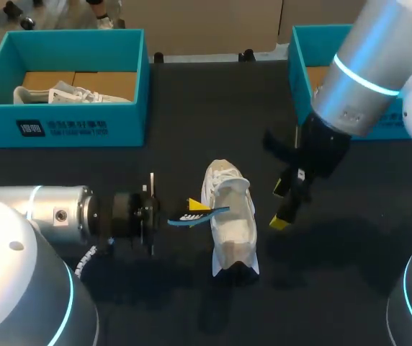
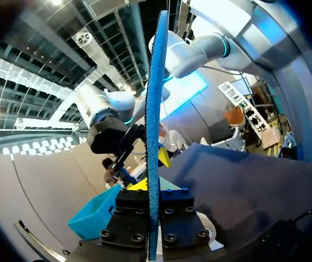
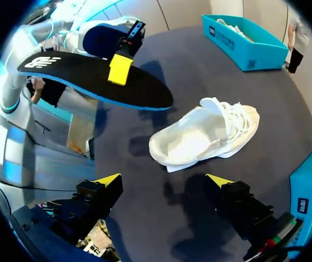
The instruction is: Take the shoe out of the shoebox, open the shoe tongue, remove and reinsert the insole, then place the shoe into the shoebox
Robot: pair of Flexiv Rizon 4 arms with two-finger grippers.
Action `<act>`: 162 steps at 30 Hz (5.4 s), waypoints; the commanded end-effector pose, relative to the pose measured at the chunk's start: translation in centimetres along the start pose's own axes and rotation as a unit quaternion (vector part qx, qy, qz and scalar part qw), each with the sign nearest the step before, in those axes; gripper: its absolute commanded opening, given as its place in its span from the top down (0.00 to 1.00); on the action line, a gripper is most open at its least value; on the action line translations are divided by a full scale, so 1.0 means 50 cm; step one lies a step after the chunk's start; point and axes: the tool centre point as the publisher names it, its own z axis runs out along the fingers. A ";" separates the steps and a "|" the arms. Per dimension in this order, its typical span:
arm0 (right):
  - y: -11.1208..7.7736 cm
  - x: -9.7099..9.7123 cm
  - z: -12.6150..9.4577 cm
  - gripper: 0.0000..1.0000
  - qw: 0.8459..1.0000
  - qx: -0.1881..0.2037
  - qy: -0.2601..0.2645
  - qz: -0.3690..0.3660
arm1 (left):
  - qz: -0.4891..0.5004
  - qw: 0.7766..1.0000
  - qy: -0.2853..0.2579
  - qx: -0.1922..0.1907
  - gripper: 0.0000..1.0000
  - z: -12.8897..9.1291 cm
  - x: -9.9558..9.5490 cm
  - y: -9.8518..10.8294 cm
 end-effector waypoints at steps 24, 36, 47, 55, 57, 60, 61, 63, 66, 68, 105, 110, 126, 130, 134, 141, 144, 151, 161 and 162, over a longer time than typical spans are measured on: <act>-0.024 0.000 0.124 0.00 0.998 -0.041 -0.020 -0.038 | -0.059 0.998 -0.005 0.038 1.00 0.019 0.022 0.034; -0.023 0.001 0.135 0.00 0.999 -0.030 -0.015 -0.038 | -0.059 0.998 -0.005 0.038 1.00 0.019 0.022 0.034; -0.006 -0.055 0.136 0.00 0.995 -0.026 -0.049 -0.079 | -0.092 0.995 -0.010 0.043 1.00 0.035 0.052 0.039; -0.003 -0.059 0.141 0.00 0.996 -0.014 -0.050 -0.076 | -0.101 0.994 -0.012 0.044 1.00 0.036 0.051 0.041; -0.003 -0.059 0.141 0.00 0.996 -0.014 -0.050 -0.076 | -0.101 0.994 -0.012 0.044 1.00 0.036 0.051 0.041; -0.003 -0.059 0.141 0.00 0.996 -0.014 -0.050 -0.076 | -0.101 0.994 -0.012 0.044 1.00 0.036 0.051 0.041; -0.002 -0.061 0.142 0.00 0.996 -0.015 -0.050 -0.079 | -0.101 0.994 -0.012 0.044 1.00 0.036 0.051 0.041; -0.003 -0.063 0.145 0.00 0.995 -0.014 -0.051 -0.081 | -0.098 0.994 -0.008 0.044 1.00 0.043 0.053 0.042; -0.008 -0.065 0.147 0.00 0.994 -0.013 -0.052 -0.090 | -0.098 0.994 -0.003 0.047 1.00 0.051 0.050 0.039; -0.012 -0.065 0.145 0.00 0.994 -0.008 -0.054 -0.097 | -0.097 0.994 -0.002 0.048 1.00 0.055 0.048 0.037; -0.019 -0.077 0.148 0.00 0.991 -0.004 -0.056 -0.123 | -0.107 0.991 0.024 0.073 1.00 0.116 0.053 0.075; -0.019 -0.077 0.148 0.00 0.991 -0.004 -0.056 -0.123 | -0.102 0.992 0.025 0.072 1.00 0.119 0.058 0.089; -0.019 -0.077 0.148 0.00 0.991 -0.004 -0.056 -0.123 | -0.090 0.994 0.016 0.066 1.00 0.113 0.058 0.110; -0.019 -0.077 0.148 0.00 0.991 -0.004 -0.056 -0.123 | -0.079 0.994 0.022 0.067 1.00 0.112 0.060 0.116; -0.019 -0.077 0.148 0.00 0.991 -0.004 -0.056 -0.123 | -0.077 0.994 0.025 0.070 1.00 0.113 0.063 0.122; -0.019 -0.077 0.148 0.00 0.991 -0.004 -0.056 -0.123 | -0.062 0.996 0.028 0.060 1.00 0.114 0.067 0.137; -0.019 -0.077 0.148 0.00 0.991 -0.004 -0.056 -0.123 | -0.057 0.996 0.029 0.057 1.00 0.113 0.067 0.142; -0.019 -0.077 0.148 0.00 0.991 -0.004 -0.056 -0.123 | -0.041 0.998 0.033 0.046 1.00 0.113 0.072 0.152; -0.019 -0.077 0.148 0.00 0.991 -0.004 -0.056 -0.123 | -0.020 0.998 0.038 0.038 1.00 0.110 0.072 0.177; -0.019 -0.077 0.148 0.00 0.991 -0.004 -0.056 -0.123 | -0.020 0.998 0.037 0.037 1.00 0.110 0.071 0.180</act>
